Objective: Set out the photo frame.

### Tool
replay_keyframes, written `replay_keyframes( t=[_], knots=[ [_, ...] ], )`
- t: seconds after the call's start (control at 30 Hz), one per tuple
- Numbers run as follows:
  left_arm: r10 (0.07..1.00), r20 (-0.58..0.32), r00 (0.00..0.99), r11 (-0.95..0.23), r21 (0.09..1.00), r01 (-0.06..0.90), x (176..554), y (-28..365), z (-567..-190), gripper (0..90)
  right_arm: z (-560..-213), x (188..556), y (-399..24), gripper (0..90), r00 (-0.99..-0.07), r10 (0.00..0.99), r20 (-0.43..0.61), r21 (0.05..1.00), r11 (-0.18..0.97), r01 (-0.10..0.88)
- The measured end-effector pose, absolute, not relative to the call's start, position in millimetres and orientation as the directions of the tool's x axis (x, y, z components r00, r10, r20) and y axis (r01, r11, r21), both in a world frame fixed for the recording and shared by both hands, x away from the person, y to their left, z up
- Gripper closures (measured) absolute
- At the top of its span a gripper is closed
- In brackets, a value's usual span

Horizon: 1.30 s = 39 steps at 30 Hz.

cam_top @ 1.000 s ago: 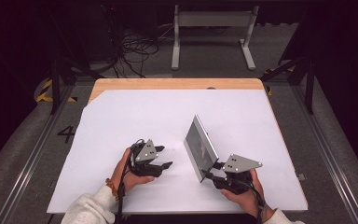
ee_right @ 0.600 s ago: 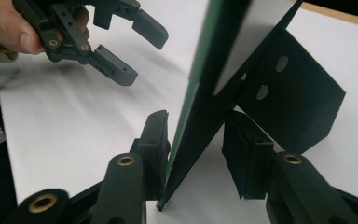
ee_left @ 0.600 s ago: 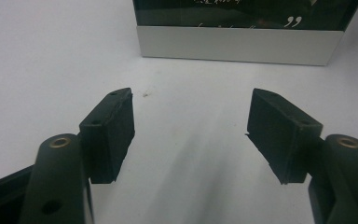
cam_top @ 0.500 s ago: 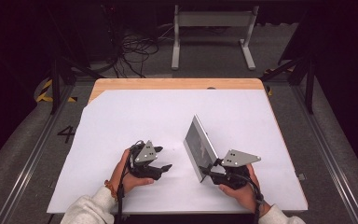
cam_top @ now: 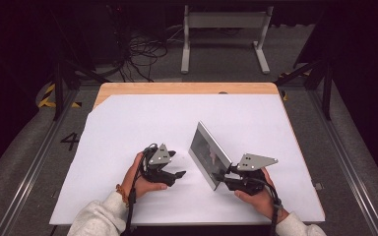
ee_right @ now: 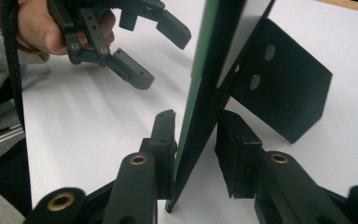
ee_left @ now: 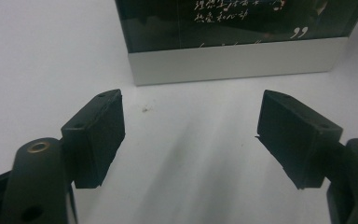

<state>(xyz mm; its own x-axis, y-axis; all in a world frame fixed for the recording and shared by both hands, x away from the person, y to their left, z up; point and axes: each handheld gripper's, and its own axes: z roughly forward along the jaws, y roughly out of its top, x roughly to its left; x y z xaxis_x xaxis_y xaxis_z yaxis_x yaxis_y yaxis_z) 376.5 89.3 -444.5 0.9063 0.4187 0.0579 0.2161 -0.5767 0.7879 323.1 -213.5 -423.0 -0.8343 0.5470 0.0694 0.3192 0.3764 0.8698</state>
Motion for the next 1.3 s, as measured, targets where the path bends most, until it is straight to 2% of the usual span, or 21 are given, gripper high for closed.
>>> replay_keyframes(
  t=[0.43, 0.83, 1.3],
  knots=[
    [0.437, 0.001, 0.899, -0.550, 0.792, 0.266, 396.6, 75.8, -444.9, 17.2, -421.2, 328.8, -216.8, 75.9, -0.849, 0.522, 0.082, 0.864, 0.387, 0.321],
    [0.439, -0.025, 0.898, -0.529, 0.801, 0.280, 412.0, 63.8, -447.2, 17.7, -421.2, 326.2, -223.5, 75.5, -0.838, 0.542, 0.063, 0.862, 0.393, 0.319],
    [0.369, -0.045, 0.928, -0.541, 0.801, 0.255, 415.1, 53.2, -449.3, 20.8, -423.7, 318.6, -225.7, 77.0, -0.836, 0.548, 0.026, 0.851, 0.426, 0.306]
  ],
)
